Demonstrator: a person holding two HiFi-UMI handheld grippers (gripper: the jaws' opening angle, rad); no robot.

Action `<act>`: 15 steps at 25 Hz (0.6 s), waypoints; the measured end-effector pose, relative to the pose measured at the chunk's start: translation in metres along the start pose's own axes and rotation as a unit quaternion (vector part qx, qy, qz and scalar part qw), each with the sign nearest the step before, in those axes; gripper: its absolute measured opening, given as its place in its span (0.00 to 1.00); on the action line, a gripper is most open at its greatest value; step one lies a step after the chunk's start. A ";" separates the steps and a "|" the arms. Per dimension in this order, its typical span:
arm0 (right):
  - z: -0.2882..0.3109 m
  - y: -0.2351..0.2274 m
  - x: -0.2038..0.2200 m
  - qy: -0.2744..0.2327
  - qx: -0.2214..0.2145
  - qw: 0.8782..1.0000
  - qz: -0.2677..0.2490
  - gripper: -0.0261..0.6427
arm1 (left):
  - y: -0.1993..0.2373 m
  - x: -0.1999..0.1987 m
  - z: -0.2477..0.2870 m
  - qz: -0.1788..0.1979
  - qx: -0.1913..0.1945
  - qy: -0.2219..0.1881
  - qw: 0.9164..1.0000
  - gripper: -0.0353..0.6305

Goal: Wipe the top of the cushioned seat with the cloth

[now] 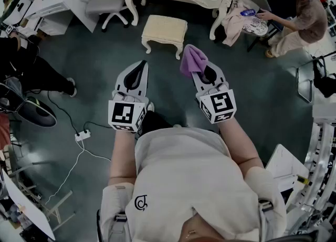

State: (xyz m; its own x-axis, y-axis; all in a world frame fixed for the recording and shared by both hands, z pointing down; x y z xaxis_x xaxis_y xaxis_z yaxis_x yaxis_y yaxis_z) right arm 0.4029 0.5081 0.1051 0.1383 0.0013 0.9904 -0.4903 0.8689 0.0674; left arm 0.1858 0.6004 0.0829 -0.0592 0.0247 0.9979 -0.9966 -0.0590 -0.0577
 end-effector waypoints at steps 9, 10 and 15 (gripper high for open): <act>0.008 -0.004 -0.001 0.003 0.005 1.000 0.005 0.14 | 0.006 -0.001 0.008 -0.006 0.003 0.001 1.000 0.07; 0.009 -0.005 0.000 0.004 0.008 1.000 0.008 0.14 | 0.007 0.000 0.009 -0.008 0.004 0.002 1.000 0.07; 0.021 -0.009 0.005 0.004 0.029 0.999 0.028 0.14 | 0.020 0.006 0.019 -0.016 0.011 0.008 1.000 0.07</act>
State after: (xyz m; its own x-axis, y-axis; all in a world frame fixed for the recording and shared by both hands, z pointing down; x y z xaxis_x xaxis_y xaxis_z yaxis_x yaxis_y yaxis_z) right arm 0.3898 0.4898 0.1117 0.1165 0.0527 0.9918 -0.5458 0.8377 0.0196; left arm 0.1664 0.5807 0.0886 -0.0291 0.0430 0.9987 -0.9964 -0.0806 -0.0256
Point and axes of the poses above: the fingertips, and each gripper's own axes: z forward along the fingers, y to its left, x out of its underside, the point moved 8 cm from there along -z, backward along the fingers, and after that the axes turned 7 degrees about -x, right-handed, at the moved point
